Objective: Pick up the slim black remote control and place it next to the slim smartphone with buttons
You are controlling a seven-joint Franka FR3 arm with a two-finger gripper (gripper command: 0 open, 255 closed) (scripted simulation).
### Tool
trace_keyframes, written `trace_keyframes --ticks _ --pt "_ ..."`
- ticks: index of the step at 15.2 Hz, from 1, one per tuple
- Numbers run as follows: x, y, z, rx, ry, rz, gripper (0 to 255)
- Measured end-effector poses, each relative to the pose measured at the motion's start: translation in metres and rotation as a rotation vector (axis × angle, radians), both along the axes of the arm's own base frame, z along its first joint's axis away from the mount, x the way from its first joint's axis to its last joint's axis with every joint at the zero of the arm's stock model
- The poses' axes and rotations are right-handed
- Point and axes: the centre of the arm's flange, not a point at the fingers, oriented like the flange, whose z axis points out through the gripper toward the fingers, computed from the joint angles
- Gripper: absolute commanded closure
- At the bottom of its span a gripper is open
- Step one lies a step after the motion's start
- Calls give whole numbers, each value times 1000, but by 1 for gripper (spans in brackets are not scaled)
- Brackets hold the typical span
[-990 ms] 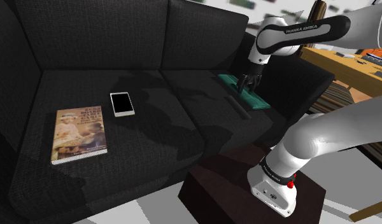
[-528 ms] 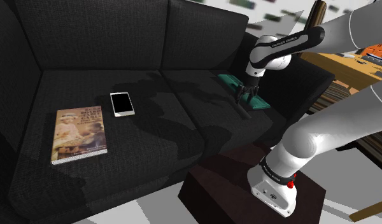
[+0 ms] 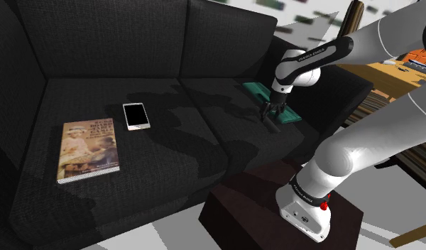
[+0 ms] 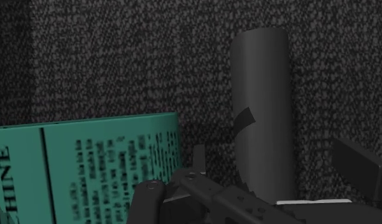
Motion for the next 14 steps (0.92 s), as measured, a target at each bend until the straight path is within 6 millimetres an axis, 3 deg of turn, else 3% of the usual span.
trace_keyframes --ticks 4,5,14 --pt "0 0 -1 0 0 0 0" --pt "0 0 -1 0 0 0 255" --pt "0 -6 4 -8 -15 -6 255"
